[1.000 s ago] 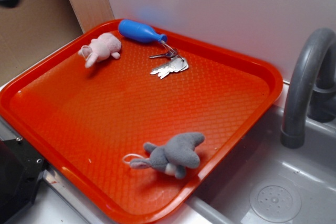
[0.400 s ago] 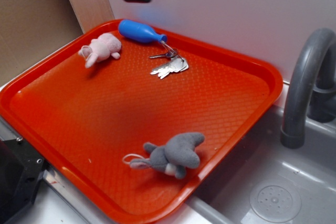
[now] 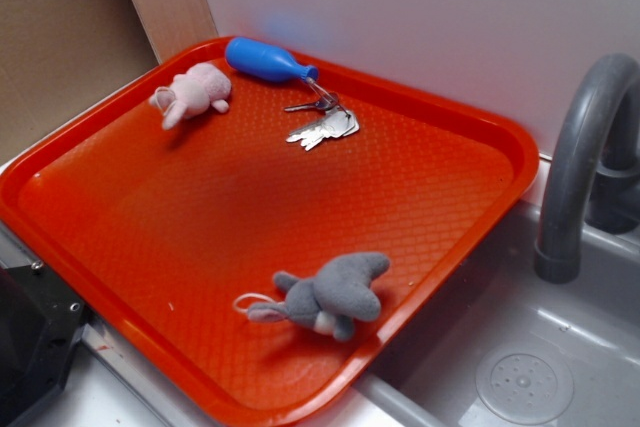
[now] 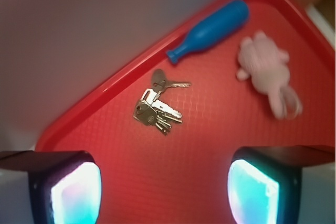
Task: Grab the silver keys.
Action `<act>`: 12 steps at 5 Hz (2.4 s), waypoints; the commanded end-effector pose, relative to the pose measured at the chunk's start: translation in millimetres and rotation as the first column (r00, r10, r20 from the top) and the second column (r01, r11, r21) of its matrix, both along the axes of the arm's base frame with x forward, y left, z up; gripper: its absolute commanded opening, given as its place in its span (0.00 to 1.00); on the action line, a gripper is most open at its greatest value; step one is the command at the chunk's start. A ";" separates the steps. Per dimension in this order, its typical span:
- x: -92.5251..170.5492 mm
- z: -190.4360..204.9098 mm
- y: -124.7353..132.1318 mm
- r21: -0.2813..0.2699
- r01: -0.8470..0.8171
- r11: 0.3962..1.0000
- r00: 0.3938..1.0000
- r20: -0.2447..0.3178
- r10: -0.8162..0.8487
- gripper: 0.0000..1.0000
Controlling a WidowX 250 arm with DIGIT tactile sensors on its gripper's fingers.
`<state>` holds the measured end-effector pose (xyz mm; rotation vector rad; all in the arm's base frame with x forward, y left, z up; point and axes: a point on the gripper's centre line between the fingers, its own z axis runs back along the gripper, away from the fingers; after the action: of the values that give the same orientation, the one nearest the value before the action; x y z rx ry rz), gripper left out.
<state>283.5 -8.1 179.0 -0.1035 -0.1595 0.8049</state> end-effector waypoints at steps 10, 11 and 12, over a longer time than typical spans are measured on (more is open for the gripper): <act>52.1 -118.2 11.9 -0.221 -0.248 0.943 0.968 -0.013 0.251 0.00; 59.9 -109.0 12.6 -0.216 -0.197 0.956 0.980 -0.003 0.201 0.00; 54.1 -71.9 18.4 -0.066 0.055 0.996 0.994 0.095 -0.049 0.00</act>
<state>332.9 10.4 76.6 -0.1814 -0.1164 0.7928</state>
